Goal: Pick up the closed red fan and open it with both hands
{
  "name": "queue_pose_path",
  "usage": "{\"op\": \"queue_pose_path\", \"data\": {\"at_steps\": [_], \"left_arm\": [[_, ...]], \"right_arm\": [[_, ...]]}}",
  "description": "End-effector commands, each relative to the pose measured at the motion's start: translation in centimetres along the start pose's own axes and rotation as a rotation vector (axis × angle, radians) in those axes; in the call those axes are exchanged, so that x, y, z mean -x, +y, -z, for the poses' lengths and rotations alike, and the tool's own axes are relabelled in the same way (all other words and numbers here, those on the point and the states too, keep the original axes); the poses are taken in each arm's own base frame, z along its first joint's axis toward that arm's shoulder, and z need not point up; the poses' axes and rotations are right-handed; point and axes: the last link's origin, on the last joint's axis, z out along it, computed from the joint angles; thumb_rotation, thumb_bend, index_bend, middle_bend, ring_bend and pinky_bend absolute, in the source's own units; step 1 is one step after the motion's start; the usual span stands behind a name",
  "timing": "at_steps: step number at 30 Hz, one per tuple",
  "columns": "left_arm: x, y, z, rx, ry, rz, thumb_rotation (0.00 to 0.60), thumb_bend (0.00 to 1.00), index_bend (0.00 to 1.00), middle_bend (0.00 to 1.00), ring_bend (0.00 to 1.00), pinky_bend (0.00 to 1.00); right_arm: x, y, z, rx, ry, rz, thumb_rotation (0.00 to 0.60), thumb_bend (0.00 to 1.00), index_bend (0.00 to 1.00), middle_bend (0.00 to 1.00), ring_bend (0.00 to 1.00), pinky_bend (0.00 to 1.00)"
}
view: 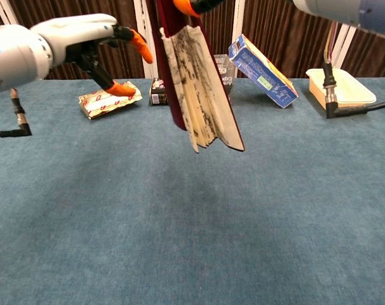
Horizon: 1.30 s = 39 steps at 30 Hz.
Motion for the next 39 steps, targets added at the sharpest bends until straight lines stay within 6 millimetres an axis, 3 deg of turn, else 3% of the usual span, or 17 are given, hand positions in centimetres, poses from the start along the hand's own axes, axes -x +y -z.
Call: {"op": "queue_pose_path", "data": {"at_steps": [1,12,17,23,26,39], "left_arm": [[0.5,0.7,-0.2,0.010,-0.018,0.005,0.600,0.39,0.30,0.06,0.00,0.02],[2.1,2.8,-0.1,0.042,-0.075,0.020,0.600,0.39,0.34,0.07,0.00,0.02],[2.7,3.1,0.0,0.041,-0.081,0.021,0.600,0.42,0.46,0.09,0.00,0.02],[3.2,3.3,0.1,0.039,-0.062,0.031,0.600,0.46,0.67,0.15,0.00,0.02],[3.2,3.1,0.2,0.035,-0.046,0.028,0.600,0.47,0.72,0.16,0.00,0.02],[0.5,-0.3,0.8,-0.028,0.018,-0.003,0.600,0.47,0.73,0.16,0.00,0.02]], "right_arm": [[0.0,-0.4,0.0,-0.015,-0.016,-0.009,0.600,0.45,0.79,0.31,0.06,0.00],[0.0,-1.2,0.0,-0.026,-0.027,-0.035,0.600,0.45,0.79,0.31,0.06,0.00],[0.0,-1.3,0.0,-0.022,-0.029,-0.045,0.600,0.45,0.79,0.31,0.06,0.00],[0.0,-1.3,0.1,-0.020,-0.032,-0.044,0.600,0.45,0.79,0.31,0.06,0.00],[-0.1,-1.0,0.2,-0.015,-0.032,-0.035,0.600,0.45,0.80,0.31,0.06,0.00],[-1.9,2.2,0.7,0.042,0.016,0.072,0.600,0.45,0.81,0.32,0.06,0.00]]}}
